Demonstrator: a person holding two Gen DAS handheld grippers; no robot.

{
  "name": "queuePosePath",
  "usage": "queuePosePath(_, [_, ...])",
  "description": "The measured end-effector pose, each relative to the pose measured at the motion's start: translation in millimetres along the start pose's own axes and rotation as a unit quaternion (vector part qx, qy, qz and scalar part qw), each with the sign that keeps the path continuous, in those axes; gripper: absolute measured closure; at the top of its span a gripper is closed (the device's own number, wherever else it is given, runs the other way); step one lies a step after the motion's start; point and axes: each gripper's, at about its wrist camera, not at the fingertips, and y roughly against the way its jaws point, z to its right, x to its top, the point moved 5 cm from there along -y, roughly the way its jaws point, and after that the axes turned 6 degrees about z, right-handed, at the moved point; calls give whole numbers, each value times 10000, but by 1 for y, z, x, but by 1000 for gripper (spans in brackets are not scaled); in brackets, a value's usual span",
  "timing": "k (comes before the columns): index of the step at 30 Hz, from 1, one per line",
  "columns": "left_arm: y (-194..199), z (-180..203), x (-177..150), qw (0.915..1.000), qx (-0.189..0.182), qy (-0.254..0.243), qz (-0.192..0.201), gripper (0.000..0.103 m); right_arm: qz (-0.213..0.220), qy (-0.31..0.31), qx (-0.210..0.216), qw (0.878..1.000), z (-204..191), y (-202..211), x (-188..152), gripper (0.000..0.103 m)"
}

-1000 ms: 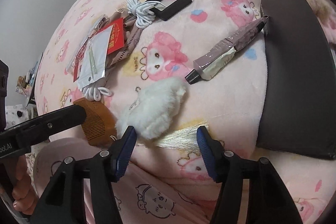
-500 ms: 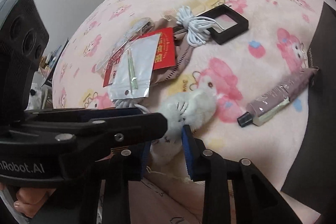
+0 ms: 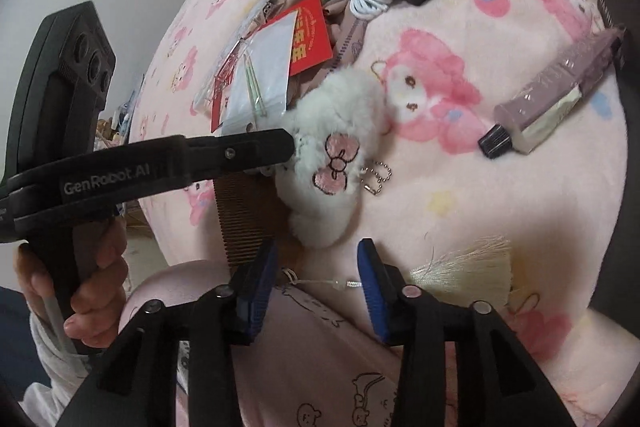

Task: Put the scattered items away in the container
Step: 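Grasp the white fluffy plush keychain with the right gripper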

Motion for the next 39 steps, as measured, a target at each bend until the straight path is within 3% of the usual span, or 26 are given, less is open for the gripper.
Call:
queuePosePath(3, [-7,4,3,9998,-121,-91,-131,59,-85,-163,-33,9998,7,-14,6,53])
queuePosePath(6, [-22,6,6,9989,9,-166,-441,64,-143,-441,101,9989,13,-27,13,53])
queuePosePath(9, [-25,10,4,9984,18,-235,-513,71,152,-220,-130,9996,10,-23,19,76])
queuePosePath(11, [-22,15,0,9983,-162,-161,-527,75,311,-177,-283,9990,10,-15,19,79])
queuePosePath(13, [-20,23,-5,9977,-344,-234,-542,77,595,-81,-735,9955,13,-3,20,81])
queuePosePath(16, [-11,31,-2,9980,-26,-575,-244,71,1031,23,-1206,9873,15,21,23,81])
queuePosePath(20, [-3,37,20,9982,-240,-543,13,57,840,40,-991,9915,15,31,17,81])
queuePosePath(22, [-12,44,30,9972,-108,-745,20,51,597,-91,-667,9959,16,25,11,76])
queuePosePath(24, [-30,46,37,9948,273,-974,-102,51,371,-274,-437,9980,18,13,10,72])
queuePosePath(28, [-60,39,41,9929,467,-992,-467,55,7,-470,-98,9988,20,-6,4,71])
queuePosePath(32, [-59,31,39,9947,421,-819,-459,71,-20,-512,-58,9987,19,-20,6,76])
queuePosePath(33, [-54,29,39,9959,398,-727,-375,72,37,-551,-89,9984,20,-21,7,83])
queuePosePath(34, [-48,26,38,9968,396,-634,-288,77,98,-589,-115,9981,20,-20,7,84])
queuePosePath(39, [-28,16,24,9993,280,-186,-166,78,745,-678,-635,9929,27,6,12,86])
